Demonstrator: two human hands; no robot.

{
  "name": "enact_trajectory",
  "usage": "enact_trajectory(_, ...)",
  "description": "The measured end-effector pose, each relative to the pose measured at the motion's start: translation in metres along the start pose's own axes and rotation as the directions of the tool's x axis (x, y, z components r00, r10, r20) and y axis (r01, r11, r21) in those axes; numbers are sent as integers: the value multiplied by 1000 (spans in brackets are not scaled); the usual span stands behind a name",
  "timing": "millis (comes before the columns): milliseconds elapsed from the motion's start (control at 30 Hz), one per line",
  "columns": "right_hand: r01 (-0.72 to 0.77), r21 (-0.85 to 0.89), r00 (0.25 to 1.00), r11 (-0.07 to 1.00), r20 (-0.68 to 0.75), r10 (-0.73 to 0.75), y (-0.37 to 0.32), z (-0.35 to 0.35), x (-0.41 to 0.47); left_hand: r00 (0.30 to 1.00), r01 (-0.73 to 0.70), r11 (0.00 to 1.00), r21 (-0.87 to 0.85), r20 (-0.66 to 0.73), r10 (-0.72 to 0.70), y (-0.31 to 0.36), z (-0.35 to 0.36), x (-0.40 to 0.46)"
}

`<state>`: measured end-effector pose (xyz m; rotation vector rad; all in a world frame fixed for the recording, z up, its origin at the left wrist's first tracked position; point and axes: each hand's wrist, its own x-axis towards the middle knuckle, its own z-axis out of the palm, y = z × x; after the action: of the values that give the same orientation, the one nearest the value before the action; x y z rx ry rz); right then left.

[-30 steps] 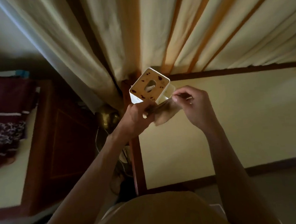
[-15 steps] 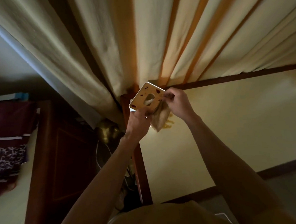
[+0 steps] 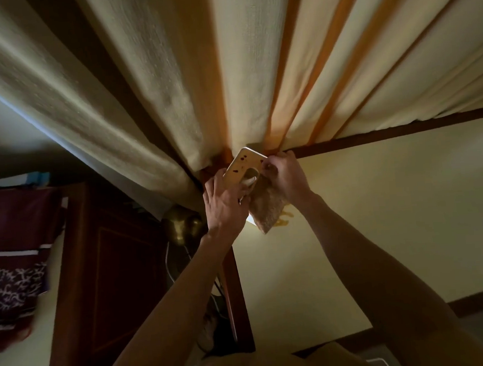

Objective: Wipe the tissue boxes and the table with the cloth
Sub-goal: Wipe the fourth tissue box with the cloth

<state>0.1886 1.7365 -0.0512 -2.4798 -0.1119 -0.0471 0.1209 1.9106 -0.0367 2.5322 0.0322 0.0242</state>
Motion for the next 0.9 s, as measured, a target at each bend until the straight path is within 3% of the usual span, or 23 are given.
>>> enact_trajectory(67, 1, -49, 996, 999, -93, -6, 2, 2, -10, 999, 31, 999, -12, 34, -31, -1, -1, 3)
enact_trajectory(133, -90, 35, 980, 995, -176, 94, 3, -1, -22, 991, 97, 994, -48, 95, -92, -4, -3, 10)
enact_trajectory(233, -317, 211, 941, 925, -50, 334, 2, -4, -41, 958, 218, 962, -163, 225, -179, -10, -7, 17)
enact_trajectory(300, -370, 272, 927, 888, 38, 374, 0, -1, -48, 953, 229, 956, -183, 241, -182, -10, -7, 16)
enact_trajectory(400, -371, 364, 922, 854, 32, 386, 1, -1, -49, 959, 207, 967, -147, 226, -171, -10, -3, 5)
enact_trajectory(633, -237, 266, 971, 934, 89, 222, 10, -13, -29, 969, 181, 966, -186, 201, -143, -5, 4, -34)
enact_trajectory(767, -93, 70, 985, 993, -137, 102, 6, -9, -42, 987, 114, 985, -129, 127, -98, -1, -1, -34)
enact_trajectory(833, -8, 130, 978, 991, -205, 35, -5, -2, -62, 998, 10, 998, -61, 59, -6, 0, -5, -24)
enact_trajectory(900, 7, 196, 989, 980, -145, 22, -16, 13, -88, 997, -79, 996, -33, 23, 80, 1, -7, -8)
